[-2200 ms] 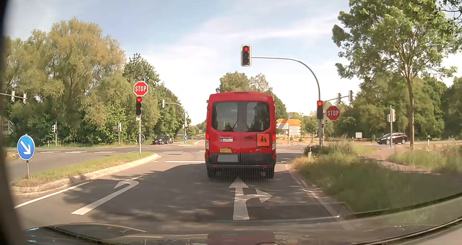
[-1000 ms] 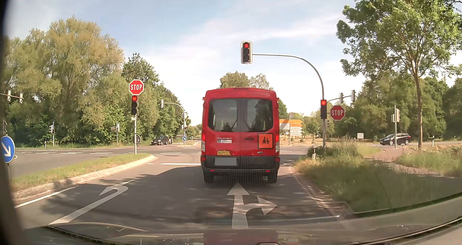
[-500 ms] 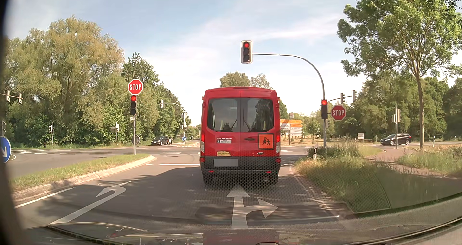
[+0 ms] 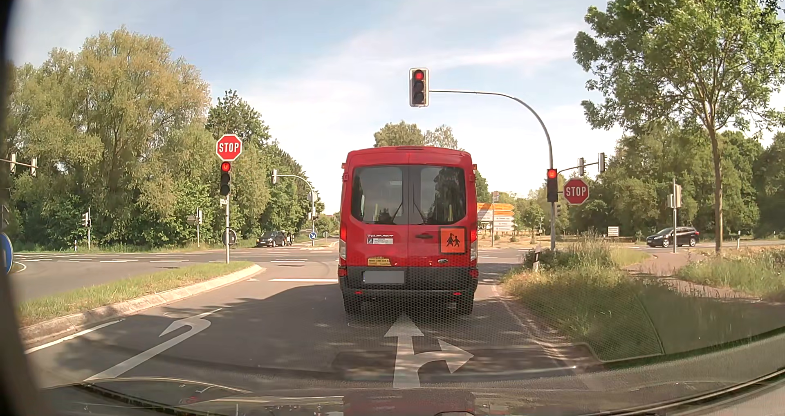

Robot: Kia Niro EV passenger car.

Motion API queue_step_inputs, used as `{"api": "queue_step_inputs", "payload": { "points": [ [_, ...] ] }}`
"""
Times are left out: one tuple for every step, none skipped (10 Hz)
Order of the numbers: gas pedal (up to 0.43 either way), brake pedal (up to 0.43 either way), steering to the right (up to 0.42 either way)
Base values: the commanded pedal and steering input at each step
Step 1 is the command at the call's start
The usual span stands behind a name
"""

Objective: Follow the waypoints while adhering to traffic rules and regulations

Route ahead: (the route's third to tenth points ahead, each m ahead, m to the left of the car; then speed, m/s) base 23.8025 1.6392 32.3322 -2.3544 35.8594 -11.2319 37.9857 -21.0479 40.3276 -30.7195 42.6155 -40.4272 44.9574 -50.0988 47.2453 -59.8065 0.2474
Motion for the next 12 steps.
{"api": "queue_step_inputs", "payload": {
  "points": [
    [0.0,0.067,-0.007],
    [0.0,0.067,-0.007],
    [0.0,0.067,-0.007],
    [0.0,0.067,-0.007],
    [0.0,0.067,-0.007],
    [0.0,0.061,-0.007],
    [0.0,0.061,-0.008],
    [0.0,0.061,-0.007],
    [0.0,0.061,-0.008],
    [0.0,0.061,-0.008],
    [0.0,0.061,-0.008],
    [0.0,0.061,-0.008]
  ]
}}
